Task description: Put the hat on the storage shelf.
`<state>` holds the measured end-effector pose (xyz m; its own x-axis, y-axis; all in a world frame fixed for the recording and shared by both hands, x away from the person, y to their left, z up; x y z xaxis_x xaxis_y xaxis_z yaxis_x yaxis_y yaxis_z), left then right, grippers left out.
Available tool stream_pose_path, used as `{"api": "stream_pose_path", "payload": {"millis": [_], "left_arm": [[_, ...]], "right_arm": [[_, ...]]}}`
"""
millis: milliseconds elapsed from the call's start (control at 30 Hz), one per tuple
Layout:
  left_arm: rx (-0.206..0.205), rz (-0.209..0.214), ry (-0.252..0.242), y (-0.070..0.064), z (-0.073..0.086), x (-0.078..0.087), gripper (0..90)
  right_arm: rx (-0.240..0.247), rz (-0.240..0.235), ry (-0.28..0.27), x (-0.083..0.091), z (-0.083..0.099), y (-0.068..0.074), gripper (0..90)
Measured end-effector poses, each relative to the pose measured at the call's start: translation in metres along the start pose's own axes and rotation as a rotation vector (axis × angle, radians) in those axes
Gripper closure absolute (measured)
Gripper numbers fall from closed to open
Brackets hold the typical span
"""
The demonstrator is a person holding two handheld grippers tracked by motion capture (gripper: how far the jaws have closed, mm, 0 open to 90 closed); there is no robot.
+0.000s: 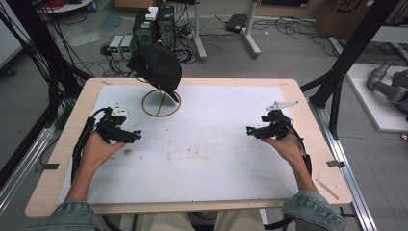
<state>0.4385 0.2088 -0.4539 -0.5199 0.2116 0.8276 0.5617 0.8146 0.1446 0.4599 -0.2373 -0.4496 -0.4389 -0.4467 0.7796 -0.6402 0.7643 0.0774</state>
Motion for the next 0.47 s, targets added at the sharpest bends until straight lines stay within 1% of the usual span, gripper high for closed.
{"api": "stream_pose_path", "payload": {"millis": [33, 100, 133, 167, 333, 433, 467], "left_arm": [[-0.001, 0.000, -0.003, 0.0000, -0.0003, 0.0001, 18.8], [-0.002, 0.002, -0.004, -0.0004, -0.0004, 0.0004, 18.8], [-0.008, 0.000, 0.001, -0.0003, -0.0002, 0.0009, 18.8], [-0.004, 0.001, -0.002, -0.0007, -0.0005, 0.0009, 18.8], [-0.009, -0.002, -0.005, -0.0014, -0.0011, 0.0014, 18.8], [-0.016, -0.004, -0.007, -0.0011, -0.0010, 0.0007, 18.8], [-0.012, -0.002, -0.005, -0.0012, -0.0004, -0.0001, 18.8]], "right_arm": [[0.010, 0.001, -0.005, -0.0001, -0.0006, -0.0003, 11.8], [0.001, -0.006, -0.007, 0.0006, -0.0011, 0.0010, 11.7], [0.001, -0.005, -0.007, 0.0005, -0.0013, 0.0012, 11.8], [0.003, -0.004, -0.009, 0.0002, -0.0017, 0.0012, 11.8], [0.005, -0.002, -0.012, -0.0007, -0.0017, 0.0013, 11.8], [-0.001, -0.002, -0.013, -0.0006, -0.0016, 0.0011, 11.8], [-0.002, -0.002, -0.013, -0.0005, -0.0016, 0.0011, 11.8]]}}
Point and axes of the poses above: each handheld gripper's, and its own axes: x roughly backward along the jaws, z roughly out of its underside, y roughly to its left, the point moved 9 cm from there along -x, roughly forward along the jaws, and after that the axes turned 12 degrees about y, right-handed, at the moved point
